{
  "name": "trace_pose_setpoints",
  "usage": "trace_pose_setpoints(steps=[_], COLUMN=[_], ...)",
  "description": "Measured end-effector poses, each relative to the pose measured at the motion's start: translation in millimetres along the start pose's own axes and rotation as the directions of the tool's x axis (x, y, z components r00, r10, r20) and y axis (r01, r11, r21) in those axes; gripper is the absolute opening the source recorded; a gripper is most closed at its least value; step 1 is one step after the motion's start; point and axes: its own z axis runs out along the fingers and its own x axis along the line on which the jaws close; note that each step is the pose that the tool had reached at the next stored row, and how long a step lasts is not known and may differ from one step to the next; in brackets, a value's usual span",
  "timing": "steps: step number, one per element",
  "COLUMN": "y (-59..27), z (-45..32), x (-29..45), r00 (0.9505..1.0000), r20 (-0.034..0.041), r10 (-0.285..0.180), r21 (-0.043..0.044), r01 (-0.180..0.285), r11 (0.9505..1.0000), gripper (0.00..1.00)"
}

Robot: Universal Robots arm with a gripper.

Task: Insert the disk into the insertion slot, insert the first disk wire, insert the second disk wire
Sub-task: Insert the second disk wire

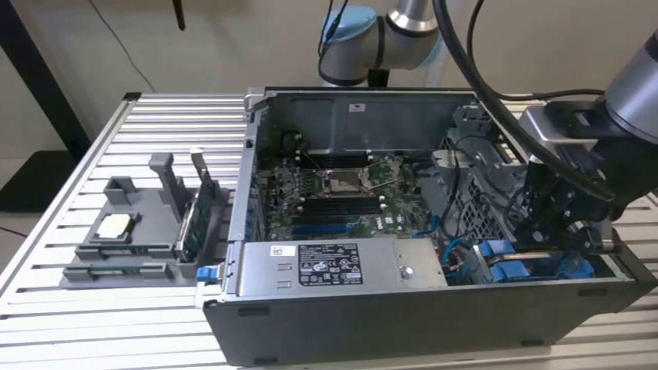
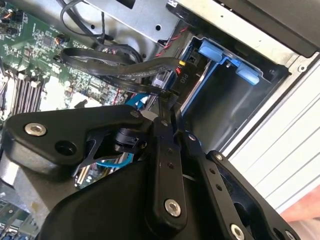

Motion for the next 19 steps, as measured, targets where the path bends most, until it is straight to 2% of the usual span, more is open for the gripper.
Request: trace_pose_setpoints(steps=[3, 6, 7, 8, 15, 17, 19], y=[0.0, 0.0, 0.0, 0.1, 0.9, 1.2, 1.2], z=[3.8, 4.5, 2.5, -0.8, -26.8, -31.3, -31.7], x=[-0.2, -0.1, -0.4, -0.8, -4.1, -4.6, -4.7], r00=[1.0000, 1.0000, 1.0000, 1.0000, 1.0000, 1.0000, 1.0000], r20=[-0.0076, -0.0060, -0.0047, -0.0048, -0.0066, -0.0066, -0.0063], r10=[0.000, 0.001, 0.002, 0.003, 0.005, 0.005, 0.005], r21=[0.0006, 0.0001, -0.0009, -0.0016, -0.0039, -0.0039, -0.0040], r01=[0.000, -0.001, -0.002, -0.003, -0.005, -0.005, -0.005], r11=[1.0000, 1.0000, 1.0000, 1.0000, 1.0000, 1.0000, 1.0000], gripper=[0.16, 0.17, 0.17, 0.24, 0.24, 0.24, 0.24])
